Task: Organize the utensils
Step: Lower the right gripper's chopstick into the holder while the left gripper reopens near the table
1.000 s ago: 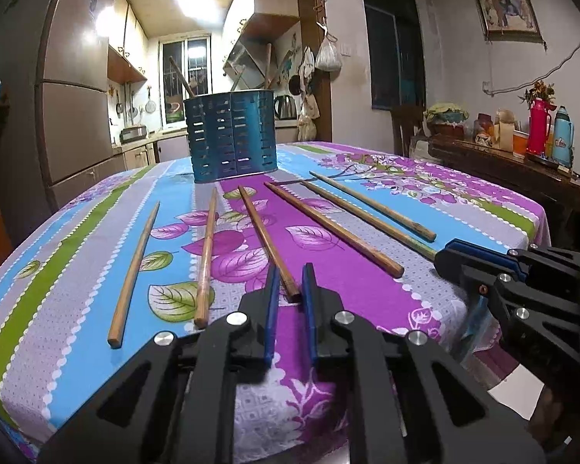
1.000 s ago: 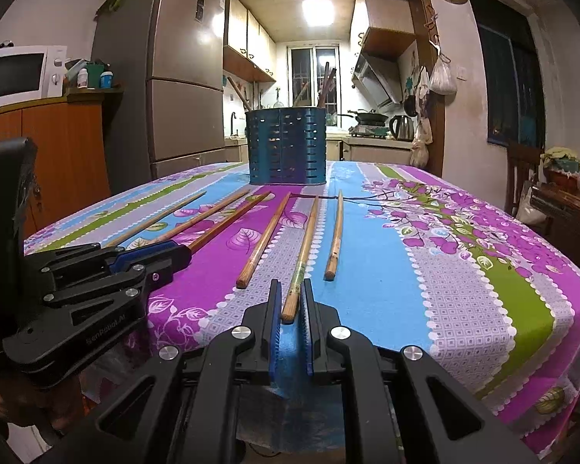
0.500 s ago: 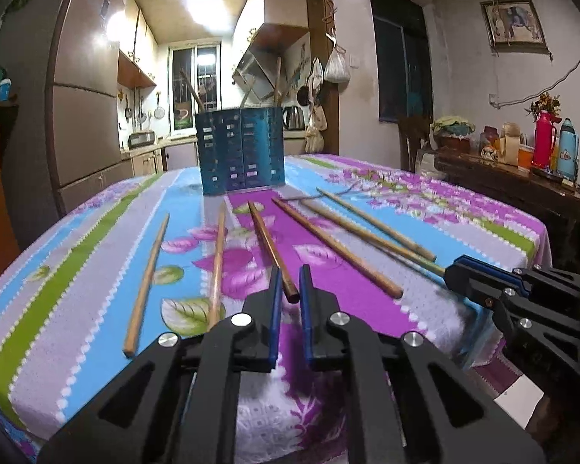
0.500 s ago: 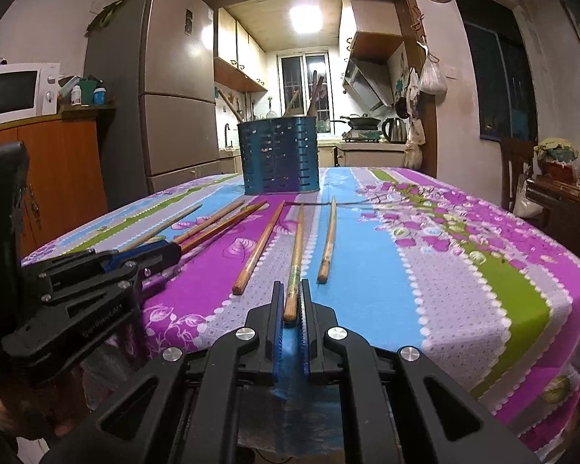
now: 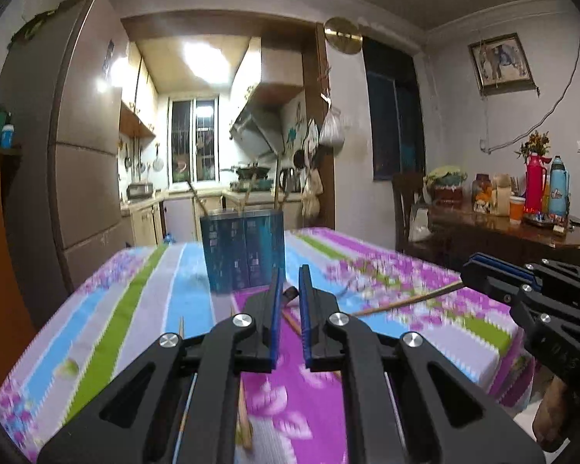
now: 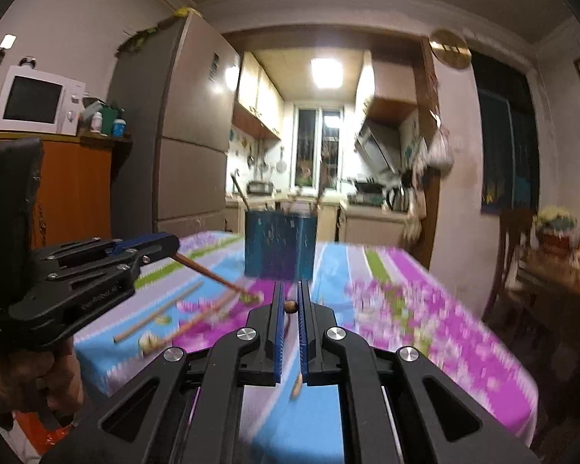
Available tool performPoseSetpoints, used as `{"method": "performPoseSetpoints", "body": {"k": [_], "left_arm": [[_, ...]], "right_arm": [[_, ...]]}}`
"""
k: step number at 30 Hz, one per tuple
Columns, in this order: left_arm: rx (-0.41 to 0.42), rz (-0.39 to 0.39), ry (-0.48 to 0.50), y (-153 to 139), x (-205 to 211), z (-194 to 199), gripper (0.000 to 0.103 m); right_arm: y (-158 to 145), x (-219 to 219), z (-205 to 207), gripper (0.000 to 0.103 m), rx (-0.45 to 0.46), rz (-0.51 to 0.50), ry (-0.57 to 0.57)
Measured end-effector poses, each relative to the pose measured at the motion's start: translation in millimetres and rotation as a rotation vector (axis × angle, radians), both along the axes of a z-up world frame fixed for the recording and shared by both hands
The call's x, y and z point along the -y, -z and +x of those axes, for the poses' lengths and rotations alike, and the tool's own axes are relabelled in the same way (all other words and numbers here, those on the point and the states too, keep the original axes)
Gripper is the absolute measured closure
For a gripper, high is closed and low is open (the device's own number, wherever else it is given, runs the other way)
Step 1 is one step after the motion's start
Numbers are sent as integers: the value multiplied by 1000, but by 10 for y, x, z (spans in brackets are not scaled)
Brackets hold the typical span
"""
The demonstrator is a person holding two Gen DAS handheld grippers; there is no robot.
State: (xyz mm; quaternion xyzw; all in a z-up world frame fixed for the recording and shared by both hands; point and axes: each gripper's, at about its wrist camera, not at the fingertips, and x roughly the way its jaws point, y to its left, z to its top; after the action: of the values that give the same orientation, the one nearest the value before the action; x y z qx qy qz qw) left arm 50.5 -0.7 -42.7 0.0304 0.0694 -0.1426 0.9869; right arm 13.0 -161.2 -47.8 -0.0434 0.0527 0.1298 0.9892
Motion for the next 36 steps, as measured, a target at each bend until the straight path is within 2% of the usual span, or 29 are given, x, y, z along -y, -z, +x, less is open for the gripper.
{"method": "performPoseSetpoints", "body": {"k": [4,9,14,17,20,21,22,24,26,29,30,31,33,36], "left_arm": [[20,-11,17,-232,11,179,97],[-19,-42,26,-427,18,557,97],[-68,-44,29,-494,15,819,100],[-68,-57,33,-504,-113,676,100],[-96,-26,49,-254,-223,360,98],[-116,-8,56,-134,-244,262,92],[-129,3,54,-28,-262,168,74],[-159,25,47,312,-273,-133,51],[-160,64,34,570,-237,-355,51],[-190,68,16,820,-197,-455,51],[-181,80,6,878,-163,-471,55],[-189,91,10,930,-128,-453,67],[-204,103,5,1014,-88,-405,79],[-221,105,-7,1092,-66,-346,88]], "right_arm": [[-309,33,176,95,33,1,-41],[-651,105,565,95,7,22,-93],[-828,132,871,95,-22,23,-108],[-898,130,935,95,-21,18,-113],[-903,135,890,95,-17,21,-119],[-887,157,850,95,-19,28,-122],[-869,168,817,95,-20,31,-124],[-814,190,722,95,-19,38,-122],[-755,231,616,95,-13,51,-116],[-690,270,486,95,-13,68,-103],[-675,273,450,95,-12,67,-99],[-667,275,440,95,-12,65,-98],[-659,262,417,95,-12,60,-100],[-651,265,402,95,-11,56,-103]]}}
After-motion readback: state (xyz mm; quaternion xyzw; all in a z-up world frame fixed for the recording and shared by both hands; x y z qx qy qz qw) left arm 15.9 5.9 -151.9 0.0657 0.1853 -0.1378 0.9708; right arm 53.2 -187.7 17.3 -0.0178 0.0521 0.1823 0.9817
